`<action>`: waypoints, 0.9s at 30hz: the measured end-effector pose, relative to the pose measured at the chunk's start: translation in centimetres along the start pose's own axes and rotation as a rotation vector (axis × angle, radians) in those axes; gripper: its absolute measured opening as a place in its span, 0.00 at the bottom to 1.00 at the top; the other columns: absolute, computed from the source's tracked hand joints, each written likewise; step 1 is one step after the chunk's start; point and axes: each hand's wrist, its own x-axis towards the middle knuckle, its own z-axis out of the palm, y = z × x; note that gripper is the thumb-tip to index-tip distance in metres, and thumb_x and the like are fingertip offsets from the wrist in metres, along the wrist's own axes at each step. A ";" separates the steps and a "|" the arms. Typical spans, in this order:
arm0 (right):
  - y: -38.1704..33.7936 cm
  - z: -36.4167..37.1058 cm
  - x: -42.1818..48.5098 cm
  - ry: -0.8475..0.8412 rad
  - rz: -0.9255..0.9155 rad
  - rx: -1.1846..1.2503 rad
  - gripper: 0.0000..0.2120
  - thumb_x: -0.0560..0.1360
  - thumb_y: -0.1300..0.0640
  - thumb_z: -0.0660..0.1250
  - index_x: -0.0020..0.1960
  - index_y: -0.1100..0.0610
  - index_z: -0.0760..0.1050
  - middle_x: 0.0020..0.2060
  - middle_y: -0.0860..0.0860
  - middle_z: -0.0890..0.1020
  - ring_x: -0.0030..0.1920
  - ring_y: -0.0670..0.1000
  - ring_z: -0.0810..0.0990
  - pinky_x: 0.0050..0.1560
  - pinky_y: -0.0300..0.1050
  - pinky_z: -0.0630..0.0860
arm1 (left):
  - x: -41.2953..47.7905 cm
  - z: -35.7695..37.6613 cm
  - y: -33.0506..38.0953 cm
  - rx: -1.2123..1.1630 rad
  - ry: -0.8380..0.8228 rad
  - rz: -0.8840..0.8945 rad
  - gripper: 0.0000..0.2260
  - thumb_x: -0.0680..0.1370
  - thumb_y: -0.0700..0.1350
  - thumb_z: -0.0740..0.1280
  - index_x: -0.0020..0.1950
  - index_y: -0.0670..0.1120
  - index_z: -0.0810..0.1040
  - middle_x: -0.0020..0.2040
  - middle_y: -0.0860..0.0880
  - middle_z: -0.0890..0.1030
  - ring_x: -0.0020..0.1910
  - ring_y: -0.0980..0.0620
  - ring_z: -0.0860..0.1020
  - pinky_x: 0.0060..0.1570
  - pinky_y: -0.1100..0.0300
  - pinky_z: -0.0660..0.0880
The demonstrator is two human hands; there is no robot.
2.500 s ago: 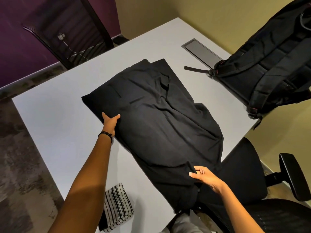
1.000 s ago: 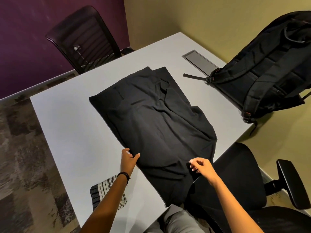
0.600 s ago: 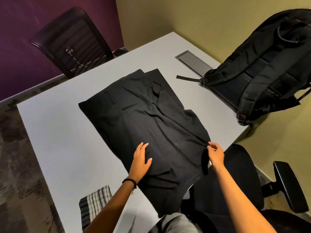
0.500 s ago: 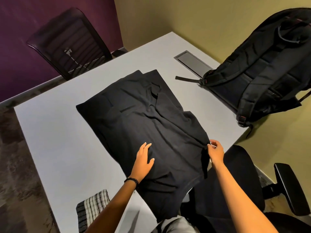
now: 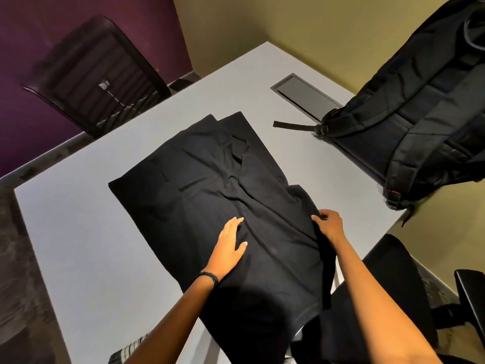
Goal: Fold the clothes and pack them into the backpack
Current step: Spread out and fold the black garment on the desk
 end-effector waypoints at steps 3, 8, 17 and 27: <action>-0.7 -1.4 0.1 0.200 0.006 0.155 0.06 0.75 0.66 0.63 0.47 0.65 0.78 0.41 0.55 0.78 0.43 0.53 0.74 0.46 0.42 0.68 | 1.6 0.3 0.4 0.036 -0.044 0.021 0.28 0.78 0.43 0.64 0.75 0.51 0.57 0.76 0.52 0.57 0.75 0.52 0.57 0.73 0.57 0.57; -0.3 -4.3 1.3 0.428 0.058 0.246 0.09 0.75 0.67 0.63 0.53 0.66 0.78 0.51 0.61 0.81 0.48 0.55 0.77 0.51 0.41 0.70 | 4.0 2.1 1.6 0.128 -0.175 0.091 0.27 0.79 0.45 0.62 0.76 0.52 0.56 0.78 0.52 0.52 0.76 0.50 0.52 0.72 0.58 0.54; 2.2 -4.2 1.0 0.461 0.189 0.272 0.09 0.76 0.66 0.62 0.55 0.67 0.76 0.53 0.62 0.80 0.51 0.58 0.77 0.52 0.41 0.69 | 9.1 3.9 1.7 0.295 -0.225 0.121 0.23 0.80 0.46 0.61 0.75 0.48 0.61 0.77 0.49 0.57 0.76 0.47 0.54 0.72 0.55 0.55; 4.3 -4.2 2.3 0.095 0.209 0.194 0.09 0.74 0.55 0.69 0.49 0.60 0.76 0.44 0.56 0.79 0.46 0.56 0.78 0.50 0.50 0.75 | 20.7 -3.5 1.4 0.204 0.187 0.124 0.15 0.78 0.41 0.62 0.65 0.43 0.72 0.64 0.43 0.70 0.59 0.43 0.74 0.59 0.50 0.72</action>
